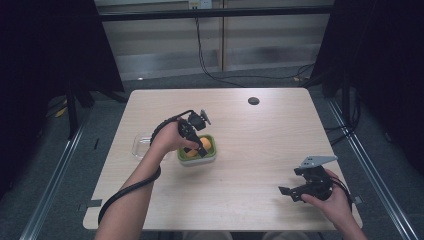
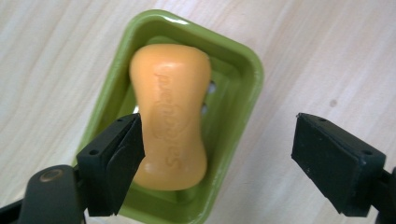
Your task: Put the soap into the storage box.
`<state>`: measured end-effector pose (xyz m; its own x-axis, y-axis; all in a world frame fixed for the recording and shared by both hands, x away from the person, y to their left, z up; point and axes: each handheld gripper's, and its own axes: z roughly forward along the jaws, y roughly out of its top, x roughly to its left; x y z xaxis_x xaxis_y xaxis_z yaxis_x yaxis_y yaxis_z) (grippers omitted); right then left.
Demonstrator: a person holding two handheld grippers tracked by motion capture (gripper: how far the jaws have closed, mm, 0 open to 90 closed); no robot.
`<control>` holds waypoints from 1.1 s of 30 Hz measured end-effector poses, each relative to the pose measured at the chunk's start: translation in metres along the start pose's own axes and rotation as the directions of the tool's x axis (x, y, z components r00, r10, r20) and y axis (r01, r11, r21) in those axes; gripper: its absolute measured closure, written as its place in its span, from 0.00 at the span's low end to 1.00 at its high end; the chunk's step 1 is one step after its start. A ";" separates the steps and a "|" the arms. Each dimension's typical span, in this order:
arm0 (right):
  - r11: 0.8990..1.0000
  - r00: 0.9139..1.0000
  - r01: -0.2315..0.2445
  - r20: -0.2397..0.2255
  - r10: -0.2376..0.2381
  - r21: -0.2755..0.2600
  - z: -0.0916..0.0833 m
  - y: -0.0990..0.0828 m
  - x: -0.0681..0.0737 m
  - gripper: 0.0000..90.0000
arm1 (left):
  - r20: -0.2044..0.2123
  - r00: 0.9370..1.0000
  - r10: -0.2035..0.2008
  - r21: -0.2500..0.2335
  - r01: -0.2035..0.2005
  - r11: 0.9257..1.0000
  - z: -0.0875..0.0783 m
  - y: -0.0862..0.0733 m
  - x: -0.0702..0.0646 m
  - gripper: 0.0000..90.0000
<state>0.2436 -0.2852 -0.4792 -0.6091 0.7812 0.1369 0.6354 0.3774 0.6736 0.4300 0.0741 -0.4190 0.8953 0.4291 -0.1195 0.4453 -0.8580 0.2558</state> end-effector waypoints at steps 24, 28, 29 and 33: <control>1.000 1.000 0.012 -0.001 -0.012 0.008 0.002 0.001 0.002 0.07 | 0.038 0.999 0.026 -0.037 -0.025 0.999 0.000 -0.009 -0.018 0.17; 1.000 1.000 0.011 -0.002 -0.011 0.012 0.003 0.002 0.004 0.07 | 0.045 0.999 0.024 -0.050 -0.022 0.999 0.002 -0.012 -0.022 0.17; 1.000 1.000 0.009 -0.006 -0.009 0.013 0.003 0.002 0.004 0.07 | 0.049 0.998 0.044 -0.043 -0.042 0.998 0.001 -0.012 -0.020 0.17; 1.000 1.000 0.011 -0.002 -0.011 0.013 0.004 0.002 0.005 0.07 | 0.045 0.998 0.038 -0.048 -0.036 0.998 0.003 -0.016 -0.024 0.17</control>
<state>0.2440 -0.2791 -0.4797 -0.6169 0.7761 0.1306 0.6349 0.3926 0.6654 0.4012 0.0763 -0.4227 0.9110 0.3831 -0.1527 0.4122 -0.8583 0.3058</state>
